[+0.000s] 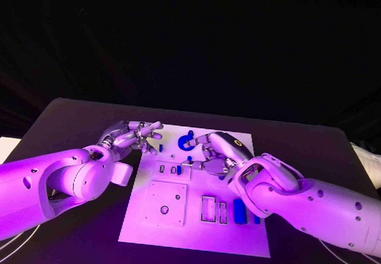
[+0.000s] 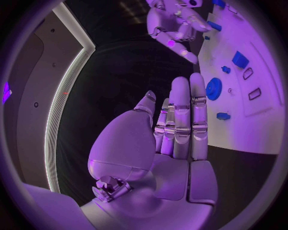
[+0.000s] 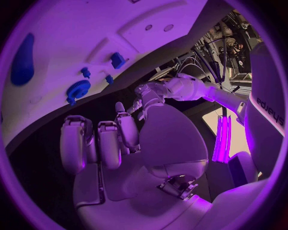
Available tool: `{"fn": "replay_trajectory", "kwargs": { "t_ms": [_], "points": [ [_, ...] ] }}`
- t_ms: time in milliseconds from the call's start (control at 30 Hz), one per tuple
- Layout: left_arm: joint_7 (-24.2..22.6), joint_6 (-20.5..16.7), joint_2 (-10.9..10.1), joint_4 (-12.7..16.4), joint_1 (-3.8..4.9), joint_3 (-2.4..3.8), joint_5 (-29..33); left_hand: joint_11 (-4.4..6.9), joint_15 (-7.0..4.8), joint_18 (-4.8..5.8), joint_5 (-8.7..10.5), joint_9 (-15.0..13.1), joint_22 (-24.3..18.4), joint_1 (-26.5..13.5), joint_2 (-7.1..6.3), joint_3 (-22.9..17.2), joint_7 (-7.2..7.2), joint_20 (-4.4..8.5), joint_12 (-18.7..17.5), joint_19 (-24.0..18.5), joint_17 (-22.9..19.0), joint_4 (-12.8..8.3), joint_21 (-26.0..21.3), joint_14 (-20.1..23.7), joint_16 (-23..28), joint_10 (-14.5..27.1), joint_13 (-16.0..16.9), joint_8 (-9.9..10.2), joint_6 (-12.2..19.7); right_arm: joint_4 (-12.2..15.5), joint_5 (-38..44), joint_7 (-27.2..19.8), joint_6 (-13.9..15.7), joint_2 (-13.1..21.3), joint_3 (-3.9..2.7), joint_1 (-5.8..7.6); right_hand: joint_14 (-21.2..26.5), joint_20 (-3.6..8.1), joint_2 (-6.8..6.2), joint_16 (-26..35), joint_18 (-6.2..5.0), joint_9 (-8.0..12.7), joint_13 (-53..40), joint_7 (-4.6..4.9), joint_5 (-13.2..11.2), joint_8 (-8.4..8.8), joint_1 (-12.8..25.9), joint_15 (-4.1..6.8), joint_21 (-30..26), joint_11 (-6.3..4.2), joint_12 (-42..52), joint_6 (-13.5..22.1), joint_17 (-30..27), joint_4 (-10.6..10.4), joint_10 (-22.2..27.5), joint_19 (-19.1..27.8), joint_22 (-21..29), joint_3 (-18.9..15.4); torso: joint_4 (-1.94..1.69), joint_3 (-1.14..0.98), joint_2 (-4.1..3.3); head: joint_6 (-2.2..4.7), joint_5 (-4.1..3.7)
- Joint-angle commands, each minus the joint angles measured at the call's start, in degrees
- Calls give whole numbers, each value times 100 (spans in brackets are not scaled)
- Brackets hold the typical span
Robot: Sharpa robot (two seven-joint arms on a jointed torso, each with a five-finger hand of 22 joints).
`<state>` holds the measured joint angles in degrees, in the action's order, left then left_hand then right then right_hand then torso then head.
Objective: Assemble the parts on the task board
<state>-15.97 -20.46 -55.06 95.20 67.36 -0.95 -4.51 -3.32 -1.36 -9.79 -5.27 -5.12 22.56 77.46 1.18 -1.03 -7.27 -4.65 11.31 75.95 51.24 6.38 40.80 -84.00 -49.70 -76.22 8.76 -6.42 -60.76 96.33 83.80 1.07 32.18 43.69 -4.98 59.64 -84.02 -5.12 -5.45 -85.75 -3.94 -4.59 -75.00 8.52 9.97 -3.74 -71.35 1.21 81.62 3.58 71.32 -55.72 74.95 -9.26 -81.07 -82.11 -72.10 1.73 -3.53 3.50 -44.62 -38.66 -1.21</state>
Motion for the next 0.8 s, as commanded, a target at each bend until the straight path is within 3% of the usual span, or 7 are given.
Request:
{"fn": "replay_trajectory", "kwargs": {
  "t_ms": [33, 100, 233, 267, 500, 667, 800],
  "points": [
    [1427, 633, 10, -83, 24, 5, -1412, 156, -148, 246, 28, -90, 1596, -65, -65, 29, 94, 83, 432, 369, 2091, 21, 1352, -481, -2443, -383, 345, -103, -247, 142, -1723, -1199, -80, 272, -37, 139, -396, -4, 33, 34, 26, -9, -299, 4, -17, -3, -88, -40, -31, -2, -66, 23, 604, 8, 53, 45, 42, -33, 27, -33, 89, -23, 48],
    [2022, 938, 41, -155, 97, 5, -1954, 268, -215, 353, 18, -217, 2565, -174, -137, 119, 275, 173, 1088, 523, 3013, 68, 2162, -514, -3291, -477, 908, -235, -369, 179, -2169, -1275, -196, 476, -64, 237, -396, -3, 66, 38, 25, -14, -292, 1, 21, -7, -127, -38, -37, -4, -72, 17, 605, 24, 59, 47, 48, -45, 46, -45, 123, -34, 61],
    [3035, 1466, 139, -267, 276, 3, -2849, 320, -235, 481, 28, -738, 3898, -492, -52, 344, 357, 259, 3868, 584, 3850, 360, 3242, -593, -4010, -44, 3718, -705, -396, 128, -2722, -1332, -253, 778, -95, 365, -396, 0, 112, 45, 23, -22, -284, -5, 43, -15, -137, -34, -46, -9, -78, -3, 597, 22, 62, 51, 58, -69, 76, -71, 193, -33, 77],
    [3395, 1672, 190, -307, 351, 2, -3162, 359, -307, 546, 3, -963, 4237, -520, 2, 414, 274, 199, 4445, 611, 3876, 452, 3476, -600, -4030, 37, 4322, -880, -288, 88, -2860, -1336, -256, 880, -102, 410, -395, 2, 125, 50, 21, -24, -278, -5, 29, -15, -119, -33, -53, -9, -84, -4, 592, 10, 65, 55, 70, -90, 79, -84, 216, -49, 103],
    [4587, 2290, 490, -501, 626, -2, -4444, 417, -278, 604, 44, -1655, 4745, -809, 44, 858, 371, 244, 5221, 688, 3876, 945, 3814, -600, -4030, 22, 5149, -1452, -113, -127, -3116, -1312, -245, 1165, -115, 514, -394, 5, 160, 59, 21, -29, -266, -8, 118, -14, -142, -30, -59, -13, -93, -8, 583, 20, 70, 54, 74, -130, 88, -132, 288, -92, 158],
    [4935, 2455, 725, -627, 718, -4, -4915, 423, -308, 622, 70, -2169, 4916, -848, 115, 1072, 443, 274, 5407, 710, 3876, 995, 3921, -600, -4030, 4, 5360, -1825, 77, -148, -3110, -1259, -245, 1230, -116, 528, -394, 11, 200, 69, 19, -35, -248, -13, 281, -13, -207, -24, -69, -19, -110, -14, 576, 59, 79, 55, 86, -170, 73, -153, 317, -106, 166],
    [5070, 2495, 952, -786, 768, -8, -5123, 441, -311, 643, 78, -2345, 5034, -872, 153, 1144, 440, 276, 5486, 744, 3876, 1016, 3988, -600, -4030, -28, 5454, -1939, 138, -150, -3080, -1202, -253, 1231, -117, 532, -393, 12, 203, 73, 18, -36, -247, -13, 293, -13, -213, -23, -71, -20, -110, -15, 569, 63, 79, 57, 90, -175, 77, -174, 333, -125, 185]
  ]
}}
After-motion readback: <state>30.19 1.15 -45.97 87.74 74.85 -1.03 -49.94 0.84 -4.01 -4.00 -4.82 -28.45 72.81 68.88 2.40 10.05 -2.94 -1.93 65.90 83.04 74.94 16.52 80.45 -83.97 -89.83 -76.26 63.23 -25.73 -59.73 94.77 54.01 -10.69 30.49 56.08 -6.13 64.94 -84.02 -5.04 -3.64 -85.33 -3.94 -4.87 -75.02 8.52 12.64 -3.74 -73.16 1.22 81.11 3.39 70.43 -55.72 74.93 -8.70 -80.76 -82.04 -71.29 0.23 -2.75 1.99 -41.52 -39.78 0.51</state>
